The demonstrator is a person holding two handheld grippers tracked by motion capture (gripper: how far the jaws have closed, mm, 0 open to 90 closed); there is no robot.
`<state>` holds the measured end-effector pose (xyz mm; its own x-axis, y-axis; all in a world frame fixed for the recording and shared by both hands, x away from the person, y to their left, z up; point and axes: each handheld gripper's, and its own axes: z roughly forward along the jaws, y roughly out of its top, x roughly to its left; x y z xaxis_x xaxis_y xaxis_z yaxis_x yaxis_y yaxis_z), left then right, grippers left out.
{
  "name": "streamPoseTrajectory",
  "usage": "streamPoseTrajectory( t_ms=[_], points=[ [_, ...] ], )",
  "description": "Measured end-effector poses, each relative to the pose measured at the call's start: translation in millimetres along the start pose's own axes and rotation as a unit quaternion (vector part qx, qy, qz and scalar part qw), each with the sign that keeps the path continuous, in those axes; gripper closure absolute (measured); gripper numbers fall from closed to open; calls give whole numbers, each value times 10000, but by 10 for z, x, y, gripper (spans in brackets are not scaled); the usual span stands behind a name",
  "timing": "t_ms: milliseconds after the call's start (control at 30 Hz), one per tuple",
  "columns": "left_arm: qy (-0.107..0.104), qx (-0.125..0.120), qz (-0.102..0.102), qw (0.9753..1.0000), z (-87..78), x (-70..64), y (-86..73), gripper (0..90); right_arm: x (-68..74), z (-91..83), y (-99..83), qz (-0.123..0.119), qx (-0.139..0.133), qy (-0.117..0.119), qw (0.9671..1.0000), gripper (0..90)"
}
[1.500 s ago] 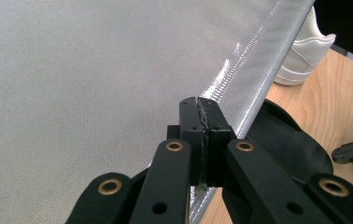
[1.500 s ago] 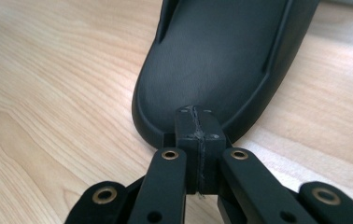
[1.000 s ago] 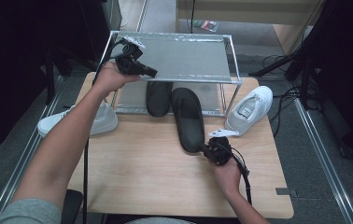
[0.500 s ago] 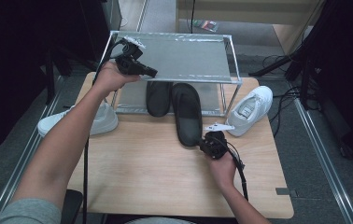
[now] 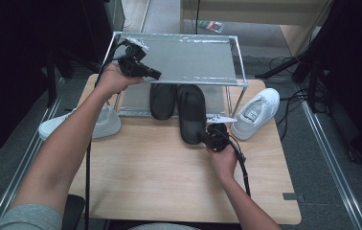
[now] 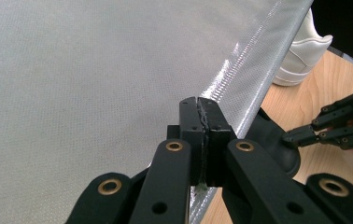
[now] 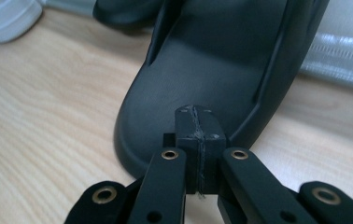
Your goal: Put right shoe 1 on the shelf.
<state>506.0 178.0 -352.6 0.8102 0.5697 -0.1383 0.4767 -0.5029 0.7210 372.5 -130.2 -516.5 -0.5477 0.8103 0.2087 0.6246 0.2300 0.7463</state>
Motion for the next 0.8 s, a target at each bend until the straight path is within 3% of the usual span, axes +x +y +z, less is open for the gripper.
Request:
streamPoseTrajectory(
  t_ms=[200, 567, 800],
  points=[
    [-1, -2, 4, 10000, 1, 1, 0, 900, -23, 22, 61, 90, -95, -21, 9999, 900],
    [4, 15, -12, 10000, 1, 1, 3, 900, 19, -88, 82, -23, -175, 37, 9998, 900],
    [-37, -17, -68, 10000, 4, 8, 0, 900, 113, -235, -85, -190, 90, 168, 9996, 900]
  ],
)
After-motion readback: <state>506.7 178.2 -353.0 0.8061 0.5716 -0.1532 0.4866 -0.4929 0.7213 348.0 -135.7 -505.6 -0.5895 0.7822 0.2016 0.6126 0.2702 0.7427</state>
